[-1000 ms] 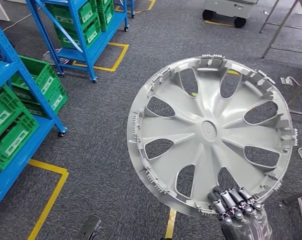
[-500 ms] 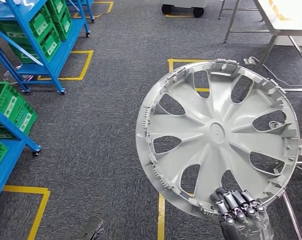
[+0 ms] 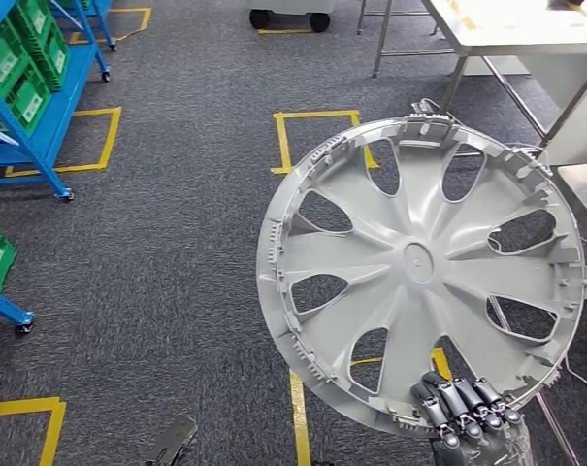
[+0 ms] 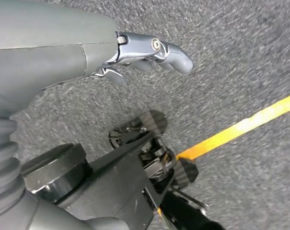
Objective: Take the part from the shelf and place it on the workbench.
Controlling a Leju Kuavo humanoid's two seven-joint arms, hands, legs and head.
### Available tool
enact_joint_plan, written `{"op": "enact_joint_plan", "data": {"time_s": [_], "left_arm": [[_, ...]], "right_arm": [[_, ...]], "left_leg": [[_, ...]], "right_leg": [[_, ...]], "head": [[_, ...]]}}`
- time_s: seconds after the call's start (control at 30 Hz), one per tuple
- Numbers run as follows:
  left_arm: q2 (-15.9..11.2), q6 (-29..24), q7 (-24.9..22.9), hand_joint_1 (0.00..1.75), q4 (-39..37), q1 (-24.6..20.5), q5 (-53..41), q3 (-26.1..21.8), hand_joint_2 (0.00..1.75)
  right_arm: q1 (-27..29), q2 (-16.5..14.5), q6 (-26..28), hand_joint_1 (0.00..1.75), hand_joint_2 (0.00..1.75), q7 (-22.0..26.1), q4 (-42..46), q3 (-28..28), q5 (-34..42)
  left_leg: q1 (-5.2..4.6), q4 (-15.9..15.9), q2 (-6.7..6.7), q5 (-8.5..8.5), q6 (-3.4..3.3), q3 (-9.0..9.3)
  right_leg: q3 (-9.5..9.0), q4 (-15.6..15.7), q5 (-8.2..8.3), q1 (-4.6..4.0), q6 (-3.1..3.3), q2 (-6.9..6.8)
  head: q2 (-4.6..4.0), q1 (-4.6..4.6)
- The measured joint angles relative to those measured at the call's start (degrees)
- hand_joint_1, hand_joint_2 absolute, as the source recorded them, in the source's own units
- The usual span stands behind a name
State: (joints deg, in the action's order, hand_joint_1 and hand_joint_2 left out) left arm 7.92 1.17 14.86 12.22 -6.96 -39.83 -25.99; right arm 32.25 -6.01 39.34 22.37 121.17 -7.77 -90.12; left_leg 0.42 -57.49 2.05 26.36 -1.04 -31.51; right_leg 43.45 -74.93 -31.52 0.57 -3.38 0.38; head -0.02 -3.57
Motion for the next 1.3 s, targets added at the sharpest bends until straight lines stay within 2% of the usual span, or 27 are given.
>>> {"op": "enact_joint_plan", "data": {"time_s": [0.03, 0.07, 0.13, 0.17, 0.2, 0.27, 0.3, 0.37, 0.43, 0.47, 0.5, 0.53, 0.6, 0.67, 0.73, 0.77, 0.8, 0.83, 0.87, 0.93, 1.0, 1.03, 1.1, 1.13, 1.2, 1.23, 1.3], "left_arm": [[-0.03, 0.02, -0.1, 0.0, 0.0, -0.05, -0.05, 0.0, 1.75], [-0.03, 0.03, -0.22, 0.0, 0.0, -0.12, -0.15, 0.01, 1.75], [-0.06, 0.07, -0.41, 0.0, 0.01, -0.22, -0.3, 0.01, 1.75], [-0.1, 0.08, -0.46, 0.0, 0.02, -0.26, -0.38, 0.01, 1.75], [-0.14, 0.09, -0.47, 0.0, 0.02, -0.32, -0.44, 0.01, 1.75], [-0.1, 0.13, -0.48, 0.0, 0.02, -0.54, -0.56, 0.01, 1.75], [-0.04, 0.15, -0.48, 0.0, 0.03, -0.7, -0.62, 0.02, 1.75], [0.05, 0.18, -0.49, 0.0, 0.03, -0.95, -0.68, 0.04, 1.75], [0.06, 0.19, -0.55, 0.0, 0.03, -0.87, -0.7, 0.05, 1.75], [0.06, 0.2, -0.58, 0.0, 0.03, -0.74, -0.74, 0.05, 1.75], [0.05, 0.21, -0.62, 0.0, 0.02, -0.63, -0.81, 0.05, 1.75], [0.06, 0.23, -0.62, 0.0, 0.02, -0.59, -0.91, 0.05, 1.75], [0.06, 0.25, -0.63, 0.0, 0.02, -0.65, -1.07, 0.08, 1.75], [0.0, 0.25, -0.64, 0.0, 0.02, -0.74, -1.12, 0.09, 1.75], [-0.06, 0.25, -0.72, 0.0, 0.02, -0.8, -1.14, 0.09, 1.75], [-0.03, 0.25, -0.75, 0.0, 0.03, -0.86, -1.17, 0.1, 1.75], [0.0, 0.25, -0.79, 0.0, 0.03, -0.95, -1.21, 0.13, 1.75], [0.07, 0.25, -0.78, 0.0, 0.04, -1.04, -1.25, 0.15, 1.75], [0.15, 0.26, -0.78, 0.0, 0.04, -1.11, -1.3, 0.17, 1.75], [0.21, 0.28, -0.78, 0.0, 0.04, -0.99, -1.44, 0.18, 1.75], [0.19, 0.35, -0.79, 0.0, 0.04, -0.8, -1.61, 0.18, 1.75], [0.2, 0.38, -0.79, 0.0, 0.04, -0.79, -1.67, 0.19, 1.75], [0.26, 0.4, -0.79, 0.0, 0.04, -0.82, -1.72, 0.2, 1.75], [0.24, 0.4, -0.79, 0.0, 0.04, -0.83, -1.74, 0.2, 1.75], [0.18, 0.4, -0.79, 0.0, 0.04, -0.89, -1.74, 0.2, 1.75], [0.14, 0.4, -0.79, 0.0, 0.04, -0.94, -1.74, 0.2, 1.75], [0.18, 0.4, -0.79, 0.0, 0.05, -1.08, -1.74, 0.21, 1.75]], "right_arm": [[0.05, -0.02, 0.0, 1.75, 1.75, 0.02, 0.0, 0.05, 0.0], [0.06, -0.07, 0.0, 1.75, 1.75, 0.04, 0.03, 0.12, 0.0], [0.0, -0.16, 0.0, 1.75, 1.75, 0.09, 0.16, 0.23, 0.0], [-0.05, -0.21, 0.0, 1.75, 1.75, 0.11, 0.28, 0.27, 0.01], [-0.09, -0.25, 0.0, 1.75, 1.75, 0.13, 0.38, 0.32, 0.01], [-0.07, -0.33, 0.0, 1.75, 1.75, 0.22, 0.54, 0.46, 0.02], [0.0, -0.39, 0.0, 1.75, 1.75, 0.28, 0.59, 0.56, 0.02], [-0.02, -0.59, 0.0, 1.75, 1.75, 0.38, 0.71, 0.78, 0.0], [-0.17, -0.75, 0.0, 1.75, 1.75, 0.44, 0.76, 0.92, -0.01], [-0.21, -0.79, 0.0, 1.75, 1.75, 0.45, 0.77, 0.98, -0.02], [-0.2, -0.8, 0.0, 1.75, 1.75, 0.46, 0.77, 1.05, -0.02], [-0.17, -0.81, 0.0, 1.75, 1.75, 0.5, 0.77, 1.14, -0.02], [-0.13, -0.91, 0.0, 1.75, 1.75, 0.62, 0.77, 1.31, -0.02], [-0.18, -1.04, 0.0, 1.75, 1.75, 0.79, 0.77, 1.4, -0.02], [-0.13, -1.16, 0.0, 1.75, 1.75, 0.94, 0.78, 1.46, -0.02], [-0.07, -1.21, 0.0, 1.75, 1.75, 0.98, 0.79, 1.5, -0.02], [0.03, -1.25, 0.0, 1.75, 1.75, 1.02, 0.79, 1.56, -0.02], [0.03, -1.27, 0.0, 1.75, 1.75, 1.04, 0.79, 1.61, -0.01], [-0.05, -1.28, 0.0, 1.75, 1.75, 1.07, 0.8, 1.64, -0.01], [-0.27, -1.29, 0.0, 1.75, 1.75, 1.19, 0.81, 1.67, 0.0], [-0.26, -1.31, 0.0, 1.75, 1.75, 1.34, 0.81, 1.68, 0.0], [-0.2, -1.32, 0.0, 1.75, 1.75, 1.39, 0.81, 1.7, 0.0], [-0.16, -1.37, 0.0, 1.75, 1.75, 1.42, 0.81, 1.8, 0.0], [-0.2, -1.39, 0.0, 1.75, 1.75, 1.43, 0.81, 1.85, 0.0], [-0.28, -1.48, 0.0, 1.75, 1.75, 1.47, 0.81, 1.93, 0.0], [-0.28, -1.54, 0.0, 1.75, 1.75, 1.48, 0.82, 1.97, -0.01], [-0.15, -1.69, 0.0, 1.75, 1.75, 1.48, 0.84, 2.09, -0.02]], "left_leg": [[0.0, 0.0, 0.77, 0.06, 0.05, 0.03], [0.01, -0.01, 1.46, 0.15, 0.16, 0.12], [-0.15, -0.06, 2.64, 0.45, 0.61, 0.4], [-0.26, -0.08, 3.14, 0.59, 0.92, 0.57], [-0.36, -0.08, 3.62, 0.68, 1.25, 0.73], [-0.3, 0.08, 4.69, 0.74, 1.94, 1.02], [-0.16, 0.0, 4.44, 0.92, 2.32, 1.07], [0.05, -2.83, 1.82, 2.94, 2.84, -0.14], [0.11, -9.9, -1.07, 6.51, 2.94, -3.63], [0.09, -13.48, -1.54, 7.78, 2.91, -5.54], [0.08, -15.6, -1.74, 8.01, 2.84, -6.83], [0.06, -15.76, -1.91, 7.14, 2.71, -7.23], [0.06, -10.08, -2.96, 2.99, 2.3, -4.97], [0.21, -2.87, -5.89, -0.03, 1.95, -1.86], [0.15, -0.08, -7.31, -0.44, 1.78, -0.72], [0.11, 0.13, -6.66, -0.47, 1.66, -0.65], [0.06, 0.31, -5.95, -0.62, 1.35, -0.58], [0.08, 0.53, -5.24, -0.76, 1.0, -0.49], [0.13, 0.76, -4.45, -0.86, 0.68, -0.4], [0.06, 0.89, -2.8, -0.79, 0.29, -0.28], [0.02, 0.86, -1.03, -0.63, 0.23, -0.2], [0.05, 0.85, -0.22, -0.52, 0.31, -0.12], [0.15, 0.82, 1.23, -0.18, 0.66, 0.31], [0.03, 0.79, 1.84, 0.07, 0.96, 0.6], [-0.35, 0.7, 2.85, 0.53, 1.58, 1.12], [-0.55, 0.71, 3.3, 0.65, 1.83, 1.3], [-0.43, 0.8, 4.03, 0.84, 2.37, 1.63]], "right_leg": [[-0.79, 1.07, 0.86, 0.02, -0.02, -0.17], [-2.72, 4.3, 2.45, 0.03, -0.01, -0.6], [-7.41, 12.22, 5.28, -0.06, 0.15, -2.94], [-8.87, 14.61, 5.97, -0.17, 0.37, -3.85], [-9.44, 15.61, 6.16, -0.32, 0.67, -4.31], [-9.17, 15.6, 6.28, -0.57, 1.48, -3.18], [-9.07, 15.73, 6.41, -0.55, 1.87, -2.5], [-9.07, 16.05, 6.74, -0.32, 2.61, -1.16], [-8.98, 16.13, 6.88, -0.26, 3.08, 0.22], [-8.92, 16.13, 6.9, -0.31, 3.21, 1.04], [-8.89, 16.13, 6.92, -0.37, 3.27, 1.91], [-8.89, 16.12, 6.95, -0.42, 3.26, 2.85], [-8.93, 16.11, 7.04, -0.37, 3.11, 4.64], [-8.72, 15.88, 7.12, -0.39, 2.72, 6.17], [-8.27, 15.85, 7.31, -0.22, 2.02, 7.49], [-7.91, 16.03, 7.47, -0.04, 1.62, 8.14], [-7.6, 15.98, 7.5, 0.07, 1.29, 7.94], [-7.1, 15.36, 7.14, 0.05, 1.05, 6.7], [-6.15, 13.72, 6.17, -0.03, 0.87, 4.86], [-2.94, 6.96, 2.74, -0.09, 0.49, 1.11], [0.14, 0.57, 0.41, 0.08, 0.01, 0.13], [0.26, 0.16, 0.77, 0.15, -0.17, -0.05], [-2.97, 5.76, 3.94, 0.24, -0.39, -1.04], [-5.29, 9.86, 5.36, 0.11, -0.41, -2.46], [-8.4, 15.02, 6.71, 0.0, 0.15, -4.23], [-8.71, 15.57, 6.57, -0.11, 0.59, -4.37], [-8.6, 15.59, 6.65, -0.07, 1.54, -2.88]], "head": [[0.0, -0.01], [0.0, -0.01], [0.0, 0.03], [0.0, 0.13], [0.0, 0.19], [0.0, 0.27], [0.0, 0.28], [0.0, 0.49], [0.0, 0.74], [0.0, 0.77], [0.0, 0.79], [0.0, 0.77], [0.0, 0.78], [0.0, 0.75], [0.0, 0.73], [0.0, 0.72], [0.0, 0.69], [0.0, 0.56], [0.0, 0.38], [0.0, 0.11], [0.0, 0.09], [0.0, 0.08], [0.0, 0.07], [0.0, 0.0], [0.0, 0.09], [0.0, 0.17], [0.0, 0.37]]}}
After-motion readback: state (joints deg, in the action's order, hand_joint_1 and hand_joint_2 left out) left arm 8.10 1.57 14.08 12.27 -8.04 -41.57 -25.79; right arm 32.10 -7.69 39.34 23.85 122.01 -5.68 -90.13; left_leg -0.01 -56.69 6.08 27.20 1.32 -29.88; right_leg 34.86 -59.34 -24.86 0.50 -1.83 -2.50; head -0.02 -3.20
